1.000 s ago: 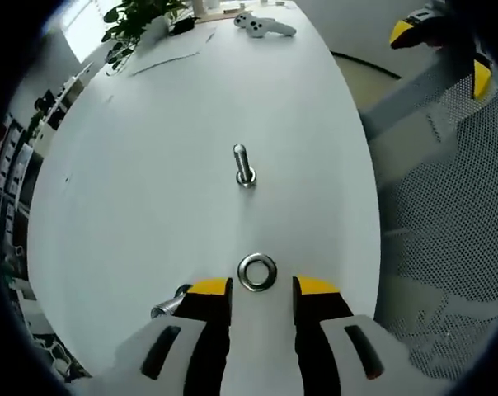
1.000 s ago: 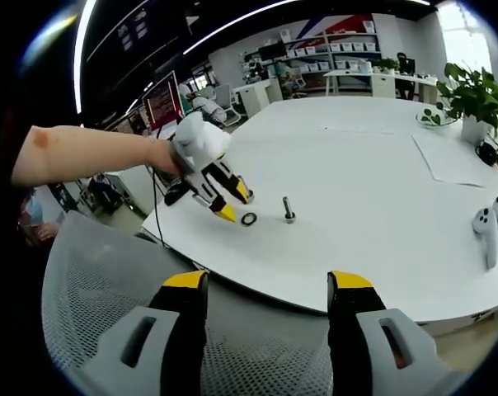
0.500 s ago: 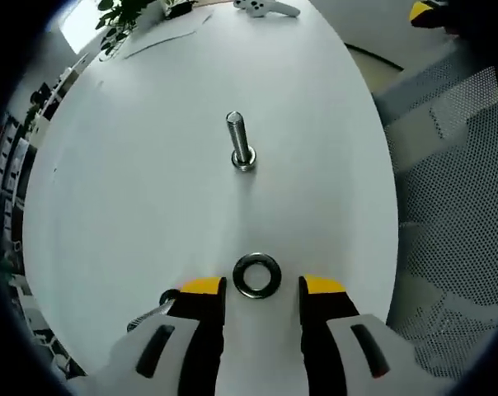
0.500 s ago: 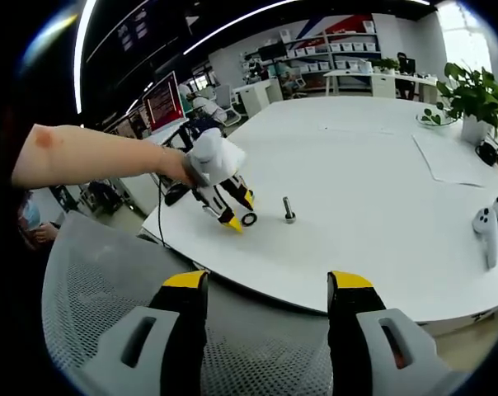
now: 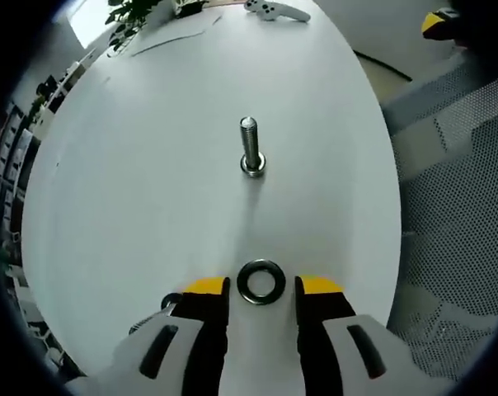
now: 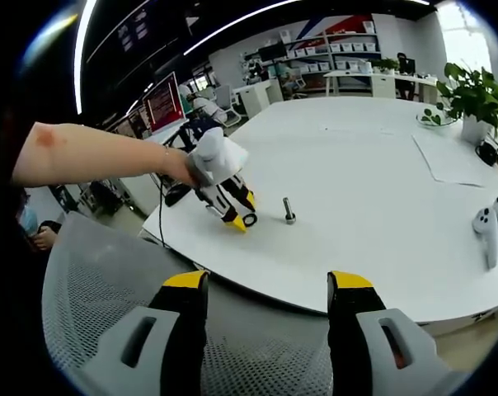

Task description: Place the washer onto the threaded stud by aligning its center hole with the stud, sliding it down to the base, and recovering from edge contact or off-axis alignment until the washer reaches the visible bottom stop.

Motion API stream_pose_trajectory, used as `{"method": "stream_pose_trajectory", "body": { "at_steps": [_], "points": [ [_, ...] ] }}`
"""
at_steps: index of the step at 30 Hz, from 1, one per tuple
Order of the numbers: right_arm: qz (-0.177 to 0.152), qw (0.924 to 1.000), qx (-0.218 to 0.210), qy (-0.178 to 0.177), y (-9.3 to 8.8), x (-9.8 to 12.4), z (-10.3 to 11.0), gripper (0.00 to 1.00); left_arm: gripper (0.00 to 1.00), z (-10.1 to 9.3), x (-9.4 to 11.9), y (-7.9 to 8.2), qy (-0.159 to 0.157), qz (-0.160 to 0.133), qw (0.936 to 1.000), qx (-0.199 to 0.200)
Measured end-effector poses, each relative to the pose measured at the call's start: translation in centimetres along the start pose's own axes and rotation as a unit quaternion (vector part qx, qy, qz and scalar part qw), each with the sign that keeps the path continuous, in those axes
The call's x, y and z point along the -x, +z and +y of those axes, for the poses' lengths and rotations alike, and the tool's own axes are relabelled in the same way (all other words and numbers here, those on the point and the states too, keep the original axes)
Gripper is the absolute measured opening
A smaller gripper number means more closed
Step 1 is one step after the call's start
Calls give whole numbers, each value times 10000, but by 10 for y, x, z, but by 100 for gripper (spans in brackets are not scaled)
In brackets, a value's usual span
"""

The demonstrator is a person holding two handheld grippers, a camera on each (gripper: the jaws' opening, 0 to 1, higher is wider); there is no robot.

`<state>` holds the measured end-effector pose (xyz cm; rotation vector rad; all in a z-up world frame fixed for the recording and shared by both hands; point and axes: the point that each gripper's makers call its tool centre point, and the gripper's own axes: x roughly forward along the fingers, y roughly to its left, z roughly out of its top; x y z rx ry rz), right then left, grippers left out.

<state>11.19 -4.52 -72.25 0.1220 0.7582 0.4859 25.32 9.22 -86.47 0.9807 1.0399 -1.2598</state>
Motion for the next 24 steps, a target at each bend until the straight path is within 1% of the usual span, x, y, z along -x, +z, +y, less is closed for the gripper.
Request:
{"method": "stream_pose_trajectory", "body": {
  "at_steps": [1,6,12,17,20,21,24],
  "points": [
    [2,10000,-1,-3,0,0,0,60,28,-1,0,0,-10,8,10000,-62],
    [-12,10000,-13,-16,0,0,0,60,21,-5,0,-1,4,32,10000,-49],
    [-20,10000,-14,-17,0,0,0,60,20,-6,-1,-1,104,-52,9999,-92],
    [-31,10000,-12,-11,1,0,0,60,19,-7,0,0,321,-159,9990,-282],
    [-36,10000,-11,-7,1,0,0,60,19,-7,1,0,409,-173,9987,-268],
    [-35,10000,-9,-4,1,0,0,60,19,-6,2,0,467,-143,9986,-184],
    [-32,10000,-9,-4,0,0,0,60,18,-6,4,1,474,-164,9986,-189]
  ]
}}
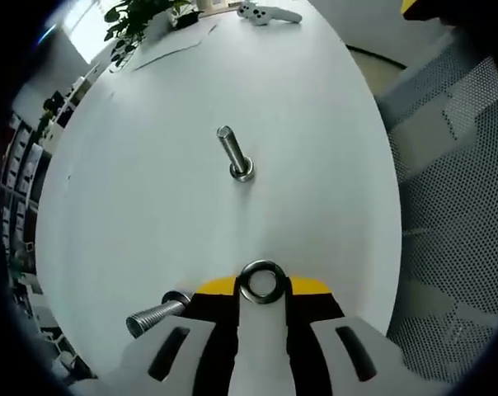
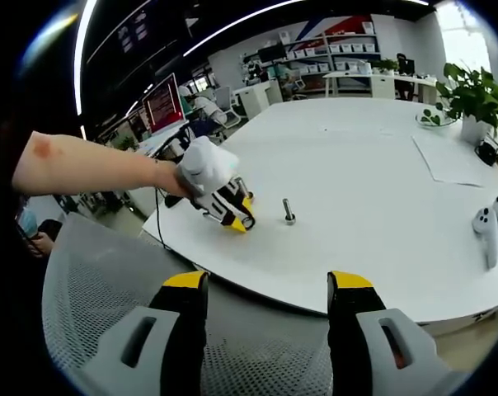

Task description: Place the washer onto the threaded stud by aligning its center hole with the stud, sliding it down to the base, and recovering from edge contact or off-axis alignment until the washer reaches the visible bottom stop.

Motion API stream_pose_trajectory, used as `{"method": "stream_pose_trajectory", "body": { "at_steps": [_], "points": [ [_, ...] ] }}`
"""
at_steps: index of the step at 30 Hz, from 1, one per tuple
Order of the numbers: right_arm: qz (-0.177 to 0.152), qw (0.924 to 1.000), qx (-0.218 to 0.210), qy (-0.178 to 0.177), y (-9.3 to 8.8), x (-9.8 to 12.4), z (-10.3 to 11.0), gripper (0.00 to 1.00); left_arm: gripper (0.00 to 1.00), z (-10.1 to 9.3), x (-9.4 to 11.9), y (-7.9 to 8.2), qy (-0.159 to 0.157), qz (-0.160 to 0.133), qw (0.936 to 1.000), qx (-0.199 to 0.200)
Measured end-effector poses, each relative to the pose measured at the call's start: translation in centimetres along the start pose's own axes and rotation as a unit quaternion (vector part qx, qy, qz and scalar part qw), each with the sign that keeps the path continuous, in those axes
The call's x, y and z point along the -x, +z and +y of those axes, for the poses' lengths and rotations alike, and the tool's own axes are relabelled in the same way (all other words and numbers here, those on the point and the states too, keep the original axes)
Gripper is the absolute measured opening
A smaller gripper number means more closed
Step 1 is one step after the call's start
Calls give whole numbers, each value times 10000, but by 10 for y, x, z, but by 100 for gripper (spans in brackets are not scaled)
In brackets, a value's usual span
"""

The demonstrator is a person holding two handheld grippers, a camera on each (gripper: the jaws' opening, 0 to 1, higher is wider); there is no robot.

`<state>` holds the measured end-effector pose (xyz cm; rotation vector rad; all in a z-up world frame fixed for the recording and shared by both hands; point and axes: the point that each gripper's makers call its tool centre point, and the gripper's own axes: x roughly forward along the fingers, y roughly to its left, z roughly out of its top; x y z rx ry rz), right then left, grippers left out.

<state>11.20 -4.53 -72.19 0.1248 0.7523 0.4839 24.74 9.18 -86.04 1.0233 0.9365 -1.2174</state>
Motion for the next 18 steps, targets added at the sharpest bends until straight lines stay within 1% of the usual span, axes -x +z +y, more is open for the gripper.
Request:
{"method": "stream_pose_trajectory", "body": {
  "at_steps": [9,15,18],
  "points": [
    [22,10000,26,19,0,0,0,60,18,14,20,-4,25,52,9999,163],
    [34,10000,45,32,0,-1,1,60,18,22,36,-3,88,28,9998,157],
    [38,10000,50,38,0,-1,1,60,18,24,47,1,125,-37,9999,110]
  ]
}}
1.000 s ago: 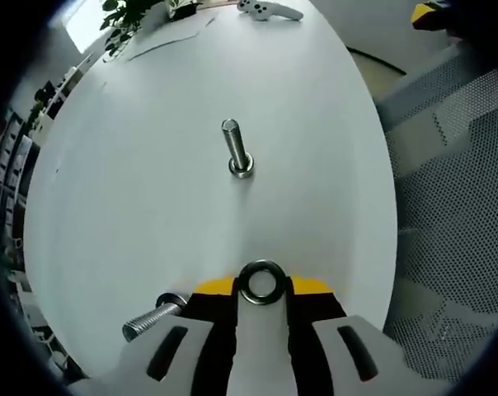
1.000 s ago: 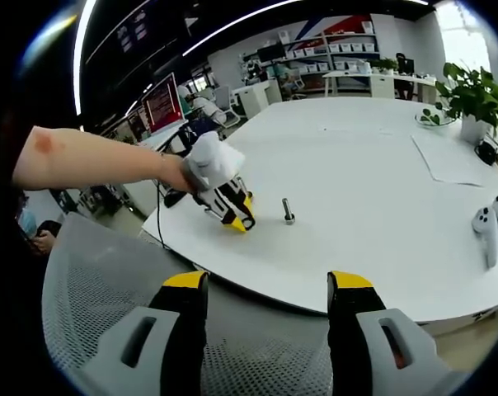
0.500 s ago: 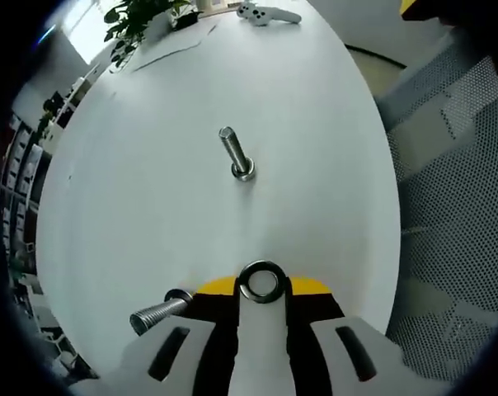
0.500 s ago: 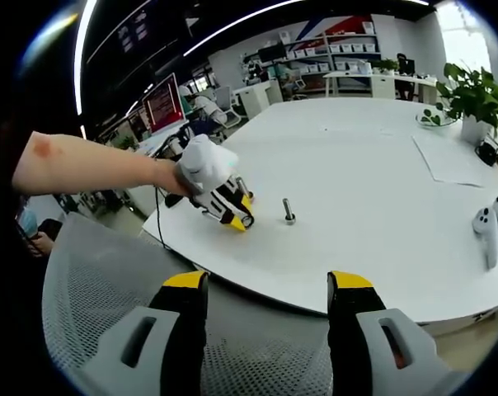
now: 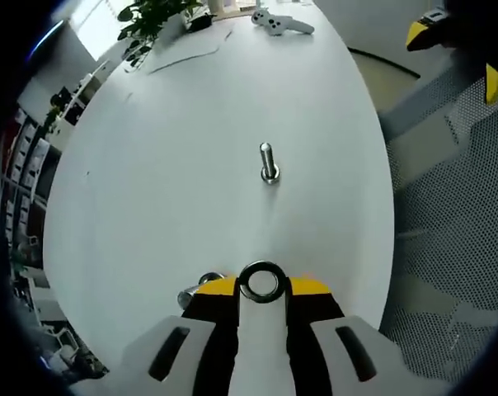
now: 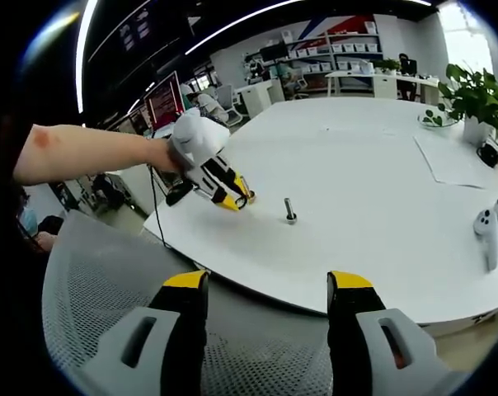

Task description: Place the washer onto the threaded stud by aligning its center hole with the stud, sliding it down to the base, and recovering from edge contact or off-axis alignment until the washer reaches the visible bottom stop.

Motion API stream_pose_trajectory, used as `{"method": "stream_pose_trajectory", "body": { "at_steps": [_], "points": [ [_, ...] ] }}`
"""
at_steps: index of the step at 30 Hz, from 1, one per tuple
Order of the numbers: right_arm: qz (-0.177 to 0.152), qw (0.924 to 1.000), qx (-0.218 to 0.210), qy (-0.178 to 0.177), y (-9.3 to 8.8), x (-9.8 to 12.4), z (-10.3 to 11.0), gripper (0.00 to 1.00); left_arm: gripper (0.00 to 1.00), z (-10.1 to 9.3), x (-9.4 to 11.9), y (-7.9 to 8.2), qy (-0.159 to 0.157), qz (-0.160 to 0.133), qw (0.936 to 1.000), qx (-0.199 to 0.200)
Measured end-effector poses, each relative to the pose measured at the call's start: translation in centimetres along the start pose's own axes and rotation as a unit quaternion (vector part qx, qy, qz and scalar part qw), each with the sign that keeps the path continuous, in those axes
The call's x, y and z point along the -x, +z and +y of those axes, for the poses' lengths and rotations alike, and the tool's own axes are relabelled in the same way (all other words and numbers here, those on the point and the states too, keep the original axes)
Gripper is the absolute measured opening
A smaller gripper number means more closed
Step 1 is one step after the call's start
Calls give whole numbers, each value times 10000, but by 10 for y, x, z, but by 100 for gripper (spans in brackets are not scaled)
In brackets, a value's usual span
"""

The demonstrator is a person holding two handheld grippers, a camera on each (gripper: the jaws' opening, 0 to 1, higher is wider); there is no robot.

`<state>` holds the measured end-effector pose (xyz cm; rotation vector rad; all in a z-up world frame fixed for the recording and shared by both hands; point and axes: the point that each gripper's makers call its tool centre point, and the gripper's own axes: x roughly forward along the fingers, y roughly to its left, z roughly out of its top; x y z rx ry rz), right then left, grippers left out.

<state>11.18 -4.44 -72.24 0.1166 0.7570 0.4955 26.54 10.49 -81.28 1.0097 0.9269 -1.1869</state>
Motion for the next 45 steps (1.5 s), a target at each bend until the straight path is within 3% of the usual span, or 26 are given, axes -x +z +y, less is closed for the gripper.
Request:
{"method": "stream_pose_trajectory", "body": {
  "at_steps": [10,19,25,45],
  "points": [
    [2,10000,7,0,0,0,0,60,18,20,26,7,225,-98,9997,-60],
    [-34,10000,-13,-21,1,1,0,60,18,41,32,-3,405,174,9987,-255],
    [-32,10000,-13,-22,1,1,0,60,18,51,27,-7,405,334,9984,-227],
    [-40,10000,-62,-43,1,1,-1,60,18,53,10,-14,121,632,9978,-174]
  ]
}}
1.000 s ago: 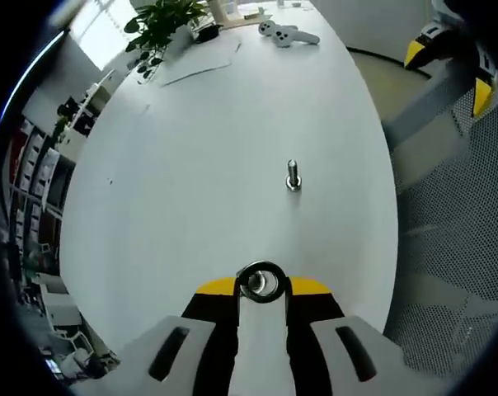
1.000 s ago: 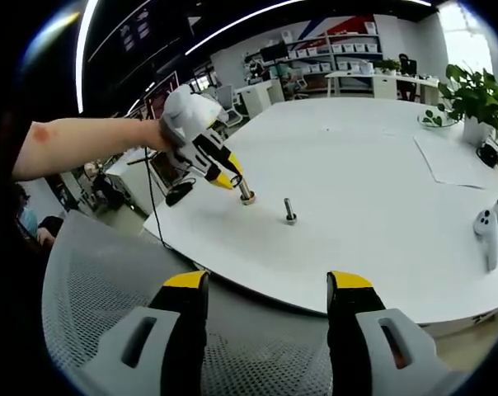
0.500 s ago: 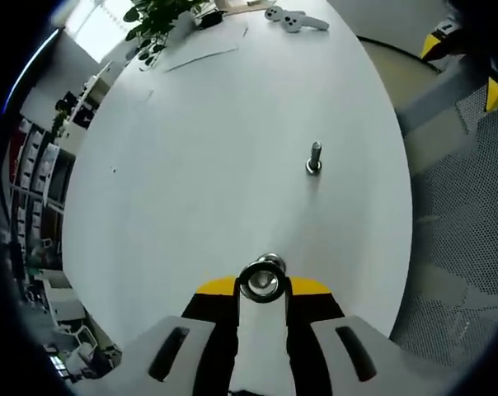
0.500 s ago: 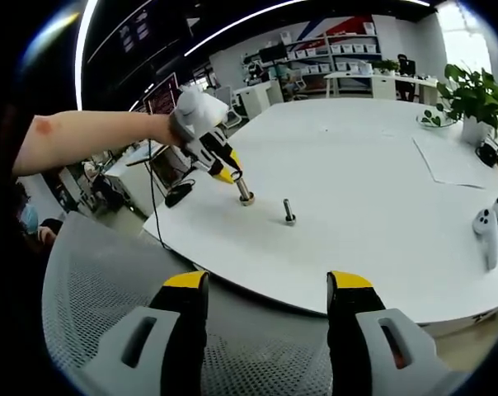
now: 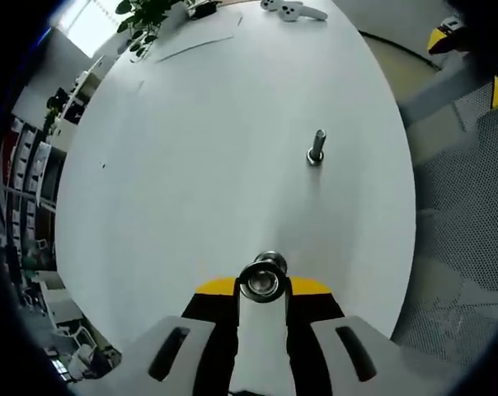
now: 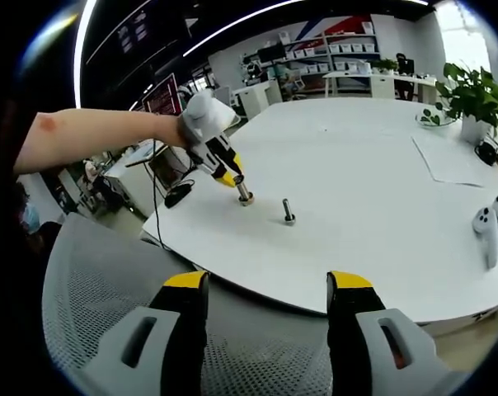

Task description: Place the washer onto the threaded stud by aligning its center hole with the stud, sliding it down to the base, and recovering from edge contact or off-axis alignment until the washer reaches the visible bottom stop.

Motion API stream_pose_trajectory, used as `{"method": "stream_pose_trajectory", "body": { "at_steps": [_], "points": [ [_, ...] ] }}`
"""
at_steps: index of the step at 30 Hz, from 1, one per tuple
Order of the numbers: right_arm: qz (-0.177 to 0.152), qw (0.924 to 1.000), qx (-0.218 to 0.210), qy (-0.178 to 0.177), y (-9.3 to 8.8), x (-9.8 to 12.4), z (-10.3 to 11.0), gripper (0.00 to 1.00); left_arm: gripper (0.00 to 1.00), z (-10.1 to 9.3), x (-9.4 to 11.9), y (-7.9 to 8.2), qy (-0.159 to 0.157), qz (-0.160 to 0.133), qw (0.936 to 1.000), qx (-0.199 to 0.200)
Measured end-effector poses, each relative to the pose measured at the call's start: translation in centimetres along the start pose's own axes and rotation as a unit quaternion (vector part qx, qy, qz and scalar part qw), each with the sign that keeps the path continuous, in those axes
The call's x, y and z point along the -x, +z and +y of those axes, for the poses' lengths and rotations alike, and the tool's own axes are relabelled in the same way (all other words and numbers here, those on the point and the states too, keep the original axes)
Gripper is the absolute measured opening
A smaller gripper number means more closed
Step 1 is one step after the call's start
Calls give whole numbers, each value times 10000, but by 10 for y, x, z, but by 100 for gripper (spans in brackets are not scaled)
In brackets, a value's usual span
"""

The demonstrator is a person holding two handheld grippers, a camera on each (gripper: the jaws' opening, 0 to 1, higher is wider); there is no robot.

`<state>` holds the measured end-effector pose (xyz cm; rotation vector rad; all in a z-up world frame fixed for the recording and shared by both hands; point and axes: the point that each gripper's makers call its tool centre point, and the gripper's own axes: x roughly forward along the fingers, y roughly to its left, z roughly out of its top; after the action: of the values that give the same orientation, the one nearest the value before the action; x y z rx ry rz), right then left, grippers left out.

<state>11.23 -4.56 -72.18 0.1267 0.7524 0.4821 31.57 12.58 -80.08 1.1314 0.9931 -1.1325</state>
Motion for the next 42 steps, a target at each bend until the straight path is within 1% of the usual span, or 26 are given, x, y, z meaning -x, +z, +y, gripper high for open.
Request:
{"method": "stream_pose_trajectory", "body": {
  "at_steps": [6,16,19,22,26,30,31,34,42],
  "points": [
    [3,10000,-5,0,0,0,0,60,18,0,-6,0,-113,68,9999,53],
    [19,10000,-18,-10,0,0,0,60,18,-4,-27,-3,-253,267,9993,100],
    [25,10000,-21,-13,-1,0,0,60,18,-5,-32,-4,-265,286,9992,100],
    [29,10000,-21,-13,-1,0,0,60,18,-5,-35,-4,-286,296,9990,187],
    [39,10000,-11,-5,-1,0,0,59,18,-15,-38,-4,-344,348,9987,172],
    [38,10000,-5,9,-1,-1,0,59,18,-29,-40,0,-445,353,9982,173],
    [38,10000,-3,11,-1,-1,0,59,18,-35,-40,3,-529,314,9980,151],
    [40,10000,2,14,-1,-1,1,59,18,-47,-39,10,-611,269,9977,113],
    [45,10000,11,15,-1,-1,0,59,18,-69,-39,27,-709,235,9972,-94]
  ]
}}
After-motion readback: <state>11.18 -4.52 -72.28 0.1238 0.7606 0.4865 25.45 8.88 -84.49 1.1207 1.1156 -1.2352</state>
